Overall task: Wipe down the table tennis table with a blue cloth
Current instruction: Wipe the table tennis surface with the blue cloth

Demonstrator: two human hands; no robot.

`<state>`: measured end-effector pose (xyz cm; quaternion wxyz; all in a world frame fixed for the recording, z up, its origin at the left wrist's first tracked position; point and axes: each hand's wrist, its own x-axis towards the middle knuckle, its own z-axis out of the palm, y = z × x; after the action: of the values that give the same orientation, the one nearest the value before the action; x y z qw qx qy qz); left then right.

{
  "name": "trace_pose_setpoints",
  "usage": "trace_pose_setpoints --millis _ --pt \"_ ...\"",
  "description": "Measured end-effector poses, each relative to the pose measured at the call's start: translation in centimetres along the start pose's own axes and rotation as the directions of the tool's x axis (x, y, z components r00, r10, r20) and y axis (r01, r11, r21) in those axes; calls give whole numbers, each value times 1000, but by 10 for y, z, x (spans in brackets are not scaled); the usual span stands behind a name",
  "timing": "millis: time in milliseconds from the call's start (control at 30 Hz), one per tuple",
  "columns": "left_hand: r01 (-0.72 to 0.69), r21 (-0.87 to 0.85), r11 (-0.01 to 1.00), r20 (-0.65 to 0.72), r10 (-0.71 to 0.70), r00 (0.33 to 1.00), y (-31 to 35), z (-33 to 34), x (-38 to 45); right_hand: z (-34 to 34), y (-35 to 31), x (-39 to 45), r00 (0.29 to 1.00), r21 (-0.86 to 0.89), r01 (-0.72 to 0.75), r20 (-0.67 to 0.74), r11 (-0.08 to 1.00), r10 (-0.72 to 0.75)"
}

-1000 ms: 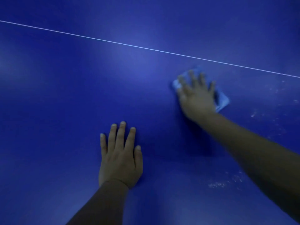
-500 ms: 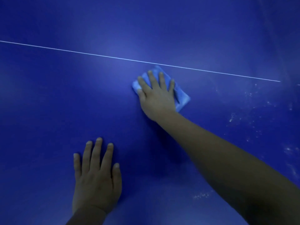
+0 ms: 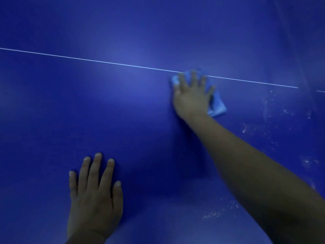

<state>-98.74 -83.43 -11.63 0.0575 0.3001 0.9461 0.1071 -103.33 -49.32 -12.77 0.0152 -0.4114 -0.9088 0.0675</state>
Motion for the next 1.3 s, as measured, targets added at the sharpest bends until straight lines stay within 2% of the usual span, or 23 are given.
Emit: trace_pose_setpoints --millis 67,100,133,200,267,333,400,467,533,600,667,733,800,833,900,967,1033,1100,1133,1167,1200,1267,1300 --pt "-2 7 1000 2 2 1000 0 1 0 4 -22 3 965 27 246 84 969 -247" --pt "0 6 1000 8 0 1000 0 1 0 0 -12 13 954 16 278 111 960 -278" --pt "5 7 1000 15 -5 1000 0 0 0 -5 10 26 969 -32 233 95 972 -229" --pt "20 9 1000 24 -20 1000 1 -1 0 -17 77 45 999 -73 -35 30 997 38" --pt "26 -3 1000 39 -26 999 2 -2 1 -35 141 47 944 11 -331 12 944 331" --pt "33 -6 999 55 -33 998 3 -3 1 -44 158 26 917 65 -399 30 915 398" --pt "38 -10 999 57 -38 998 3 -4 0 -37 146 -20 976 -1 -218 13 976 218" --pt "30 -15 999 50 -29 998 4 -6 0 -28 126 -98 985 -116 150 101 982 -138" --pt "30 -13 999 46 -30 999 3 -6 0 -17 121 -184 839 -99 535 176 839 -514" --pt "20 -1 1000 40 -20 999 2 -5 -1 -22 130 -193 729 -45 672 218 740 -649" --pt "15 10 1000 28 -15 999 1 -3 0 -30 135 -132 820 -113 567 174 816 -546" --pt "11 21 1000 27 -12 1000 -1 -1 -1 -37 130 -56 968 -133 238 119 962 -223" --pt "9 29 1000 20 -10 1000 -1 0 -1 -38 116 -4 995 -67 38 91 997 -31" --pt "9 28 1000 20 -10 1000 -1 1 -2 -38 98 5 996 -34 31 89 999 -28" --pt "11 15 1000 15 -11 1000 0 1 -2 -30 60 -12 972 -53 203 130 978 -195" --pt "13 7 1000 15 -13 1000 -1 1 -2 -19 35 -72 842 -89 533 152 841 -517" --pt "15 -1 1000 14 -15 1000 0 1 -3 -9 41 -160 552 -11 828 183 560 -813" --pt "17 -7 1000 11 -17 1000 0 -1 -3 -11 69 -212 273 91 951 197 295 -941" --pt "18 -13 1000 15 -17 1000 1 -1 -3 -17 85 -207 208 104 967 209 233 -955" --pt "21 -20 1000 20 -21 1000 1 -2 -3 -20 97 -187 235 61 966 192 251 -953" --pt "27 -24 999 23 -26 999 1 -2 -3 -23 106 -156 370 15 926 169 377 -914" --pt "27 -23 999 26 -26 999 1 -2 -4 -33 119 -88 777 -40 625 136 780 -615" --pt "25 -26 999 24 -24 999 1 -2 -4 -37 129 -62 904 -48 418 116 907 -411"
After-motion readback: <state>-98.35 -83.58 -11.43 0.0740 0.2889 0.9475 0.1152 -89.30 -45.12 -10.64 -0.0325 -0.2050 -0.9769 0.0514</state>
